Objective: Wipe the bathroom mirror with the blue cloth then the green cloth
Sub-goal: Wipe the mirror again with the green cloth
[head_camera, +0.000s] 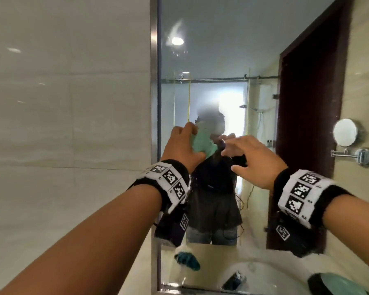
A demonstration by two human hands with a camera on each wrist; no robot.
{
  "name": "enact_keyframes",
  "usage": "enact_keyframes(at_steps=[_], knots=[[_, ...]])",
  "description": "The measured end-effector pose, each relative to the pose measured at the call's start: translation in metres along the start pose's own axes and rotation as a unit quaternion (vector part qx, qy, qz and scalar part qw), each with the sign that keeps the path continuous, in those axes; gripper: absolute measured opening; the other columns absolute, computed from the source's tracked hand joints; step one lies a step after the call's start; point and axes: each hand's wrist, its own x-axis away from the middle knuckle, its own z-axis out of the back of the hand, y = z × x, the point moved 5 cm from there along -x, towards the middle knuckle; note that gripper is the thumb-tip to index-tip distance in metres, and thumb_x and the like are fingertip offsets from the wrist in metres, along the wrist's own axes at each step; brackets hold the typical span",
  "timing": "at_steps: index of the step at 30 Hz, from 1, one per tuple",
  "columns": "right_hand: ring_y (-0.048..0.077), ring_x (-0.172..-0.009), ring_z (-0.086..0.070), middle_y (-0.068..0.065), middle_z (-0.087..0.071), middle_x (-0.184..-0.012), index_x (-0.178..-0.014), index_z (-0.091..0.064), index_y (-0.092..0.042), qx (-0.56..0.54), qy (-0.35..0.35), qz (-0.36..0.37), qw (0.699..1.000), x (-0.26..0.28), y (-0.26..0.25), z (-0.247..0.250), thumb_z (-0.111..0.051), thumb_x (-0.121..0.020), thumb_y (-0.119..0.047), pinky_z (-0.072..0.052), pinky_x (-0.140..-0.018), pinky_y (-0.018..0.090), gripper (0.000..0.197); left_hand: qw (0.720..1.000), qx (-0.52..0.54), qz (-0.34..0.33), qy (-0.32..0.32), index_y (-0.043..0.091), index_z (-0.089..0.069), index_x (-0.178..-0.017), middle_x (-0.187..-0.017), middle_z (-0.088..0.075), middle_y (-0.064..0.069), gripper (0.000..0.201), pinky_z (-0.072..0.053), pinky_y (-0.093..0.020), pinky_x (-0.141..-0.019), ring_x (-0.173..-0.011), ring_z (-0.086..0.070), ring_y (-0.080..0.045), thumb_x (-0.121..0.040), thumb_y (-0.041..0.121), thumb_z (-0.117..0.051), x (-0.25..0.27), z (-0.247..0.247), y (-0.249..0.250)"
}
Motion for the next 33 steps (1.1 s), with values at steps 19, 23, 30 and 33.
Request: enact_keyframes(at_steps=[19, 23, 30, 33], knots=[[0.032, -0.141, 0.014, -0.002, 0.022, -0.153, -0.14, 0.002, -0.045, 0.173, 0.062, -0.137, 0.973, -0.12, 0.055, 0.054, -0.078, -0.064, -0.052, -0.032, -0.104, 0.06, 0.111, 0.979, -0.137, -0.135, 0.067, 0.013, -0.035, -0.139, -0.153, -0.023, -0.004, 0.05, -0.029, -0.03, -0.109, -0.139, -0.022, -0.019, -0.092, 0.019, -0.053, -0.107, -0.033, 0.011], [0.031, -0.141, 0.016, -0.003, 0.027, -0.152, -0.142, 0.007, -0.045, 0.182, 0.057, -0.138, 0.972, -0.121, 0.058, 0.051, -0.076, -0.065, -0.054, -0.031, -0.105, 0.059, 0.114, 0.97, -0.172, -0.166, 0.047, 0.015, -0.024, -0.147, -0.159, -0.002, -0.001, 0.055, 0.0, -0.024, -0.114, -0.145, 0.005, -0.014, -0.097, 0.033, -0.041, -0.101, -0.043, 0.004], [0.032, -0.141, 0.017, -0.001, 0.029, -0.151, -0.143, 0.008, -0.043, 0.189, 0.053, -0.137, 0.971, -0.121, 0.057, 0.052, -0.075, -0.065, -0.055, -0.032, -0.105, 0.059, 0.114, 0.976, -0.185, -0.11, 0.045, 0.026, -0.027, -0.146, -0.155, -0.013, -0.004, 0.056, -0.035, -0.036, -0.105, -0.139, -0.023, -0.025, -0.095, 0.022, -0.05, -0.12, -0.02, 0.007], [0.032, -0.141, 0.017, -0.001, 0.029, -0.151, -0.142, 0.01, -0.043, 0.19, 0.049, -0.136, 0.971, -0.121, 0.058, 0.051, -0.075, -0.065, -0.056, -0.031, -0.104, 0.06, 0.116, 0.959, -0.234, -0.129, 0.09, 0.027, -0.032, -0.143, -0.146, -0.031, -0.007, 0.062, -0.042, -0.041, -0.1, -0.131, -0.031, -0.028, -0.088, 0.014, -0.058, -0.143, -0.004, 0.018]])
